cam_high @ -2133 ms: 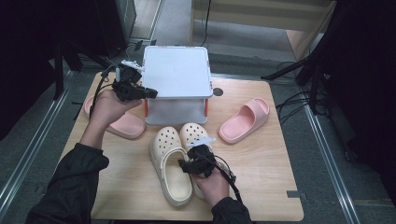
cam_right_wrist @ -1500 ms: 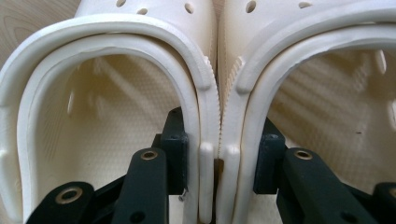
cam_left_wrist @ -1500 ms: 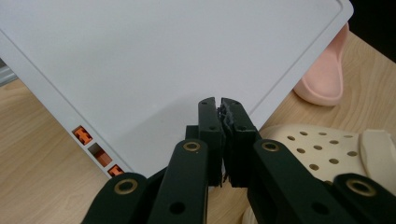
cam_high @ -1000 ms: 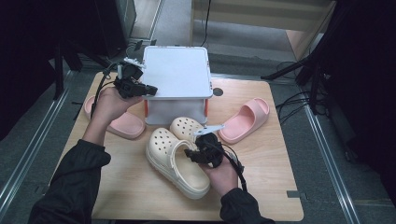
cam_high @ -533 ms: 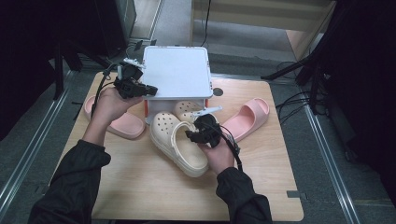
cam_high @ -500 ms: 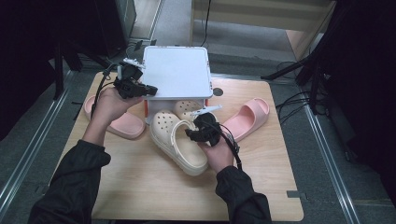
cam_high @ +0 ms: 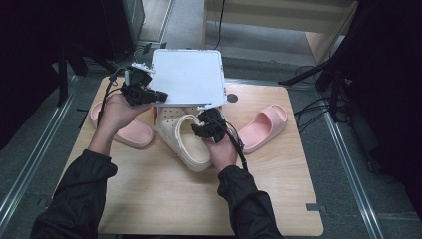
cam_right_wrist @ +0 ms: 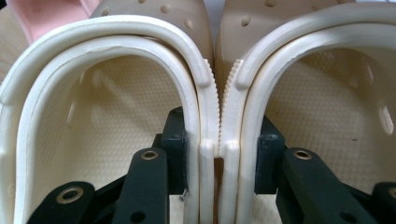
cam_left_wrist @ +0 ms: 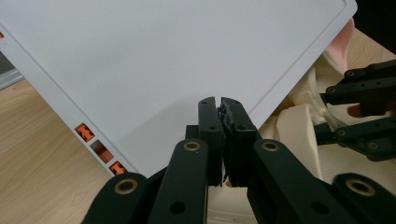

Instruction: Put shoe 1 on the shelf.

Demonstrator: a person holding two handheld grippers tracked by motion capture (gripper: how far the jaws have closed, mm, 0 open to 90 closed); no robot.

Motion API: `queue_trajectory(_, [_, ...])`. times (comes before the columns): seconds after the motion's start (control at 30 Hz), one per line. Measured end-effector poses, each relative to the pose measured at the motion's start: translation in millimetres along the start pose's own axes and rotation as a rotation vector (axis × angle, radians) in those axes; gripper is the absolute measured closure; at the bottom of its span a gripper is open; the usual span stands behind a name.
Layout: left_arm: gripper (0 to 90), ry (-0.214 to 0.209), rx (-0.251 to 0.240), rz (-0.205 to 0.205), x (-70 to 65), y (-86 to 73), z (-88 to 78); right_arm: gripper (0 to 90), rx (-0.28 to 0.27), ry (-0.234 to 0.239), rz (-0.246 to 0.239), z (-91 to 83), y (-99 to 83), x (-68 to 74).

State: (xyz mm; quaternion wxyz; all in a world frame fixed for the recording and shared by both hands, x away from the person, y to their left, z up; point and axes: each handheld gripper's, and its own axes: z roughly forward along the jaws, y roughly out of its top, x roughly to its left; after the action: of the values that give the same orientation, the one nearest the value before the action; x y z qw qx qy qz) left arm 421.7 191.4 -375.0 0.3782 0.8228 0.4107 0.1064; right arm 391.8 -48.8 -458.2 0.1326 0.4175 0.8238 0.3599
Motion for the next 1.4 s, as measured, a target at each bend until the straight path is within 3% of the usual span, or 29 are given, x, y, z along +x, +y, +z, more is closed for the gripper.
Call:
queue_trajectory(0.13, [87.1,0.001,-0.002,-0.001,0.1,-0.2,0.1,65.5,-0.012,-0.019,-0.008,3.4,2.1,0.1])
queue_trajectory(0.5, [86.9,0.007,-0.004,-0.001,-0.9,-0.3,0.2,65.4,-0.011,-0.031,0.035,18.8,4.7,-4.5])
queue_trajectory(0.97, [86.8,0.004,-0.011,-0.007,0.0,-1.6,-0.1,64.9,0.005,-0.076,-0.012,31.8,-1.0,3.5])
queue_trajectory(1.1, [86.8,-0.005,-0.013,-0.011,1.5,-2.1,-0.3,64.8,0.001,-0.066,0.021,32.6,-2.7,2.0])
queue_trajectory(1.4, [86.8,-0.002,-0.015,-0.011,1.1,-2.4,-0.3,64.3,-0.023,-0.069,0.043,36.8,-4.9,1.9])
